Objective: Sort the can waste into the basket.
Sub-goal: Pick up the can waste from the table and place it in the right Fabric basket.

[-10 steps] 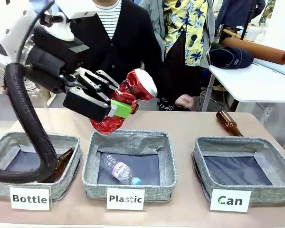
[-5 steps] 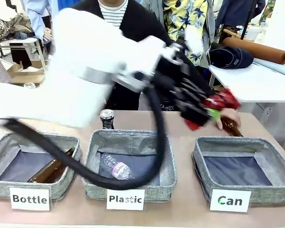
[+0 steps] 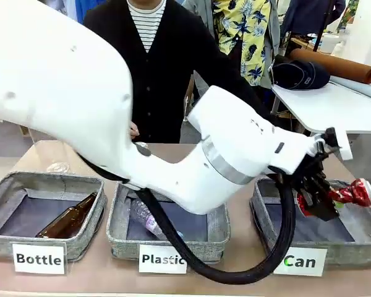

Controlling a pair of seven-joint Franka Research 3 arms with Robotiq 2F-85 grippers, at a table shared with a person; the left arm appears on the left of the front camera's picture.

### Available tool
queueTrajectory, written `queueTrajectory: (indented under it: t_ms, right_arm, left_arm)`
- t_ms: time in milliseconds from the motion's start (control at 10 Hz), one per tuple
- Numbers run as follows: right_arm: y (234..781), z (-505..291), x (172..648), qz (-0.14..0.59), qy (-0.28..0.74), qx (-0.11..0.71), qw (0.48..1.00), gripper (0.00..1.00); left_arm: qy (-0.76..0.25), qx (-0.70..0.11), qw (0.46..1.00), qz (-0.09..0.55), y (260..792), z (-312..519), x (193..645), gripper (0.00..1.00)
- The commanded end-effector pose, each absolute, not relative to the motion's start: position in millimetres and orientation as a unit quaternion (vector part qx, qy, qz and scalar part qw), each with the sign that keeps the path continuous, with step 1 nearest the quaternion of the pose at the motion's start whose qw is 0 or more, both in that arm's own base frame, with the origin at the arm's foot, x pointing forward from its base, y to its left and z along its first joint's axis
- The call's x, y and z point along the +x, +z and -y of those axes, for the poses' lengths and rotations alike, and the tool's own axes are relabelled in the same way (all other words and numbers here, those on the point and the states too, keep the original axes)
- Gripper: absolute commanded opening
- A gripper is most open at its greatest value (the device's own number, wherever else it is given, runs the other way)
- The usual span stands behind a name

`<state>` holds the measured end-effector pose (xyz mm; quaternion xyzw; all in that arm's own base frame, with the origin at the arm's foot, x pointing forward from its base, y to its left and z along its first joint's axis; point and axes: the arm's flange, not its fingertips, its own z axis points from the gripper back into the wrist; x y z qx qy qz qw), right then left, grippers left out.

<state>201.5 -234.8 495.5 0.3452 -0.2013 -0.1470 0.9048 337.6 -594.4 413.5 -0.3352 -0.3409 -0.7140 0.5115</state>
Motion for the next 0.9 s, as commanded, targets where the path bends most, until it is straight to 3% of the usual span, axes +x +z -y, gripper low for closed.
queueTrajectory:
  t_ms: [0,300,400,500,600,800]
  right_arm:
    - [495,232,210,0.198,-0.153,0.350,0.903,1.00]
    - [495,232,210,0.198,-0.153,0.350,0.903,1.00]
    - [495,232,210,0.198,-0.153,0.350,0.903,1.00]
    - [495,232,210,0.198,-0.153,0.350,0.903,1.00]
    - [495,232,210,0.198,-0.153,0.350,0.903,1.00]
    - [495,232,210,0.198,-0.153,0.350,0.903,1.00]
  left_arm:
    - [-0.709,-0.326,0.540,0.315,422,617,357,0.26]
    - [-0.702,-0.316,0.551,0.323,417,613,365,0.26]
    - [-0.707,-0.318,0.544,0.322,420,611,364,0.77]
    - [-0.711,-0.318,0.536,0.324,424,610,364,0.82]
    - [-0.709,-0.318,0.535,0.332,426,610,362,1.00]
    - [-0.709,-0.323,0.534,0.328,426,608,361,1.00]
